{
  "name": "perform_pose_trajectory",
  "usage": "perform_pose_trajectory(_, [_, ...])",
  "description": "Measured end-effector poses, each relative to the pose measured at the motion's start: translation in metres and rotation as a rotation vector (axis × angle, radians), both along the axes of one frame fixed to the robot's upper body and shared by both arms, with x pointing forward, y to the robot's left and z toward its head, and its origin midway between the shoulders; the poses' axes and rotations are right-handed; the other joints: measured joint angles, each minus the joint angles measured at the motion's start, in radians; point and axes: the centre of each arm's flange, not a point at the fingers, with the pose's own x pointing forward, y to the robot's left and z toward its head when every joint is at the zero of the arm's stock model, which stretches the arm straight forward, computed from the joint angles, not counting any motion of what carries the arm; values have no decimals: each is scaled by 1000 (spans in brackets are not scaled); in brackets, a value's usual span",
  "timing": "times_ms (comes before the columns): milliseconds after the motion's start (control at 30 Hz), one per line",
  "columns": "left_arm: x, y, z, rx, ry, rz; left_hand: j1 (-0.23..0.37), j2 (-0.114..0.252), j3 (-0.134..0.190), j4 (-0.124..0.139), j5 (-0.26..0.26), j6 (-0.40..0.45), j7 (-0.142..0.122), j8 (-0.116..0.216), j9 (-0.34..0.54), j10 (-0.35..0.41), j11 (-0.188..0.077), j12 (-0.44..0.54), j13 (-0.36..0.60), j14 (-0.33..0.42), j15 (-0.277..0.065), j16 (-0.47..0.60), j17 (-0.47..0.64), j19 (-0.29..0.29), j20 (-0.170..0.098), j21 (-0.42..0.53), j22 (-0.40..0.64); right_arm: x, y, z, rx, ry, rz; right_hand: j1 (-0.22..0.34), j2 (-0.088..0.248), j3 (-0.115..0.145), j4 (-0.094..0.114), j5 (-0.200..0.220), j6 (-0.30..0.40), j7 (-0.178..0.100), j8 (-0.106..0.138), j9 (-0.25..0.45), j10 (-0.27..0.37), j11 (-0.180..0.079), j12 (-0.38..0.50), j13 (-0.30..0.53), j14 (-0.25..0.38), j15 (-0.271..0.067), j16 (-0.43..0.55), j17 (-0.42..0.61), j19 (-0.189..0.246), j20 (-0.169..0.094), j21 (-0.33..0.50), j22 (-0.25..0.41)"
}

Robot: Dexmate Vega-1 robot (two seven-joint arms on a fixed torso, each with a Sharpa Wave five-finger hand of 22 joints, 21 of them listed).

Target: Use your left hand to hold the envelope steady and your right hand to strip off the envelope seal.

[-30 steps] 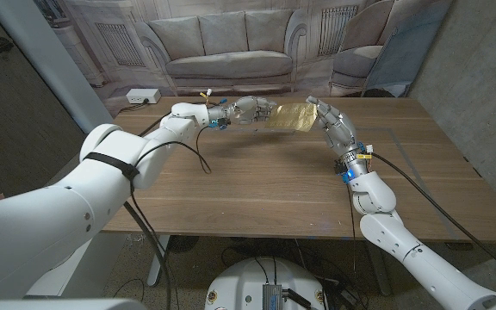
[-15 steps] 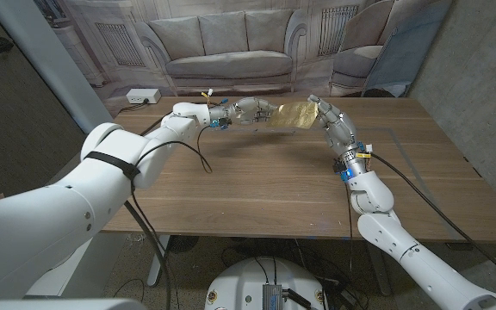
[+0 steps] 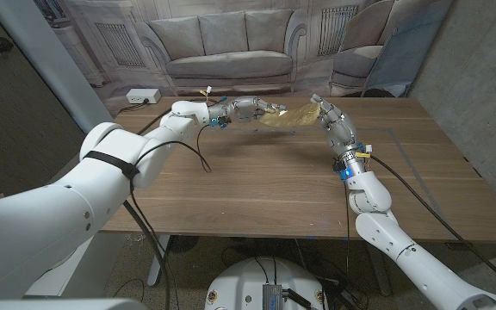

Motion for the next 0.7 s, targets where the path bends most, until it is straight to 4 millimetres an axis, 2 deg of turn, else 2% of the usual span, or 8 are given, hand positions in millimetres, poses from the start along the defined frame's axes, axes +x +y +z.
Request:
perform_pose_trajectory(100, [0, 1, 0, -22, -9, -3, 8, 8, -2, 10, -1, -2, 1, 4, 13, 5, -5, -2, 0, 12, -1, 5, 4, 9, 5, 6, 0, 2, 0, 0, 3, 9, 2, 4, 4, 0, 0, 0, 0, 0, 0, -2, 0, 0, 0, 5, 0, 0, 2, 0, 0, 0, 2, 0])
perform_pose_trajectory(200, [-1, 2, 1, -50, -20, -8, 11, 11, -3, 14, -2, -15, -3, 4, 23, 5, -5, -5, 2, 13, -2, 9, 7, 9, 6, 9, 0, 3, 0, -1, 1, 18, -4, 9, 9, -14, -3, -1, -18, 1, -33, -29, -11, 8, -1, 5, 12, -4, 4, 2, 19, 15, 17, -2])
perform_pose_trajectory(233, [-1, 2, 0, -59, -19, -9, 11, 11, -1, 15, -6, -17, -5, 4, 26, 5, -5, -5, 4, 13, -2, 8, 10, 11, 3, 10, 0, 3, -1, -1, 1, 17, -4, 6, 9, -28, 1, -4, -60, 2, -57, -44, -27, 17, -8, 5, 14, -4, 4, 3, 29, 26, 20, -3])
perform_pose_trajectory(300, [-1, 3, 0, -90, -24, -8, 14, 14, -4, 23, -9, -23, -10, 8, 33, 5, -5, -5, 5, 13, -2, 9, 11, 12, 2, 9, 0, 5, 0, -2, -12, 36, -15, -34, -6, -54, 13, -4, -182, 12, -126, -80, -65, 58, -20, 5, 14, -4, 4, 7, 23, 59, 23, -7])
perform_pose_trajectory(400, [-1, 5, -1, -118, -26, -7, 14, 14, -4, 23, -9, -26, -11, 14, 42, -1, -11, -12, 5, 16, -5, 9, 16, 16, -2, 9, 0, 7, -1, -4, -14, 54, -24, -85, -19, -81, 31, -3, -362, 46, -224, -119, -127, 123, -30, 5, 14, -4, 4, 12, 9, 89, 23, -7])
perform_pose_trajectory(467, [-1, 7, -1, -143, -31, -6, 14, 14, -4, 27, -9, -31, -12, 23, 51, -4, -14, -16, 9, 16, -5, 9, 19, 16, -2, 9, 0, 8, -1, -6, -11, 69, -33, -106, -21, -93, 38, 1, -440, 60, -266, -135, -154, 150, -38, 5, 7, -3, 4, 12, 0, 97, 23, -11])
perform_pose_trajectory(600, [-1, 10, -2, -184, -36, -6, 14, 14, -3, 30, -9, -34, -13, 29, 64, -8, -18, -16, 9, 12, -9, 8, 21, 15, -2, 9, 0, 10, -3, -10, -2, 99, -47, -133, -26, -105, 50, 0, -493, 81, -298, -148, -173, 181, -38, 5, 2, -2, 4, 12, -9, 106, 23, -12])
perform_pose_trajectory(700, [-1, 14, -2, -215, -44, -5, 7, 24, -3, 30, -9, -35, -12, 35, 70, -9, -18, -16, 14, 12, -9, 8, 25, 12, -5, 9, 0, 11, -5, -12, 6, 114, -64, -140, -21, -109, 54, 0, -507, 95, -309, -152, -186, 193, -38, 5, -2, 2, 4, 12, -15, 112, 23, -12])
